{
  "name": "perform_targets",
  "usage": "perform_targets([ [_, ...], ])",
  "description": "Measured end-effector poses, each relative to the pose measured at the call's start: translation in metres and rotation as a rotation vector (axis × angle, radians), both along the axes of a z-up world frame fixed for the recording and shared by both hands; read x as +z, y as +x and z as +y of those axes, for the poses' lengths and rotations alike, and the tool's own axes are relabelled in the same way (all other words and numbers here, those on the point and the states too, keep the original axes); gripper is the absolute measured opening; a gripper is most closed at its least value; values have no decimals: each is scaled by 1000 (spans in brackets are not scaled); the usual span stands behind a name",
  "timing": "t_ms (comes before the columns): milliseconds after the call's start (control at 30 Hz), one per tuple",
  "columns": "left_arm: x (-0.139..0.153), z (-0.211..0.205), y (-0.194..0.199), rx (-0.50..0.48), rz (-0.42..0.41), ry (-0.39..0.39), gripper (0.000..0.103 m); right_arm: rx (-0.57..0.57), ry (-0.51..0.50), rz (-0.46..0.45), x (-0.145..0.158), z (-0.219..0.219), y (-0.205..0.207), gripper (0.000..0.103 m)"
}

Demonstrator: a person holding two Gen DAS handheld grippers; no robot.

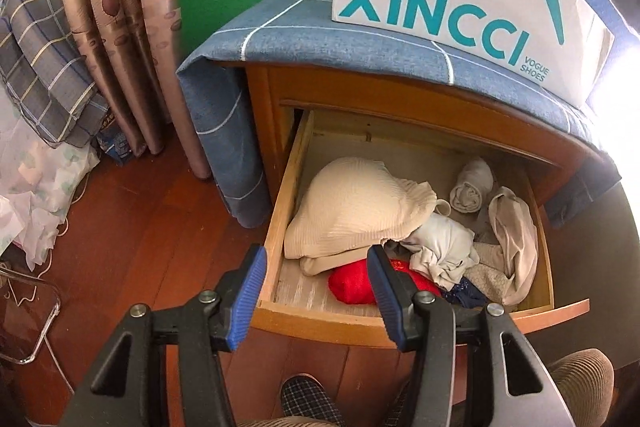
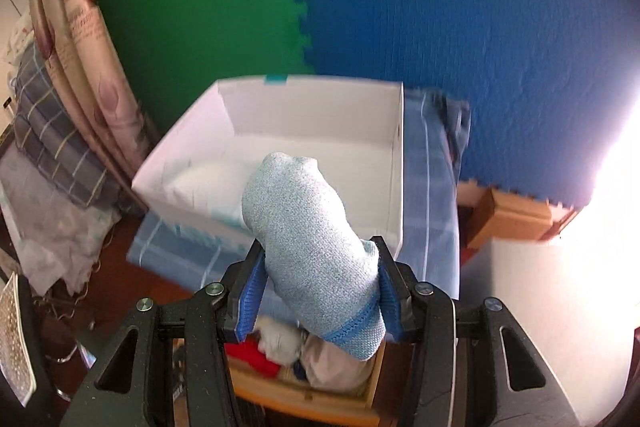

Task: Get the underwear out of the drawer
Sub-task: 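Carry the blue sock into the white box and open the right gripper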

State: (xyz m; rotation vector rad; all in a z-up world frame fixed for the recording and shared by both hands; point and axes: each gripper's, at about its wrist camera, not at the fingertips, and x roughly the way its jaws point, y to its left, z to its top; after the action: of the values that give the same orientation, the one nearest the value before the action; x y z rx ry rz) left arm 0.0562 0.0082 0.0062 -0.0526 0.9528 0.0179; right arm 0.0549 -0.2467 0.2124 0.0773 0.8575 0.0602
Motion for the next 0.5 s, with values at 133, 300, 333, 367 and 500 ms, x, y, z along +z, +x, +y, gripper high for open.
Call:
perform_targets([
  [133, 1, 1, -1, 2, -4, 1, 53, -6, -22, -1, 7, 8, 28, 47],
  [300, -1, 5, 1, 7, 1, -26, 53, -7, -38, 54, -7, 11, 71, 47],
  [333, -2, 6, 1, 9, 1, -29, 53, -9, -34, 65, -11, 12, 76, 47],
  [367, -2, 7, 1, 11, 4, -31, 53, -12, -34, 78, -15, 12, 82, 47],
  [500, -3, 10, 2, 15, 6, -50, 53, -22, -55, 139, -37, 13, 103, 47],
])
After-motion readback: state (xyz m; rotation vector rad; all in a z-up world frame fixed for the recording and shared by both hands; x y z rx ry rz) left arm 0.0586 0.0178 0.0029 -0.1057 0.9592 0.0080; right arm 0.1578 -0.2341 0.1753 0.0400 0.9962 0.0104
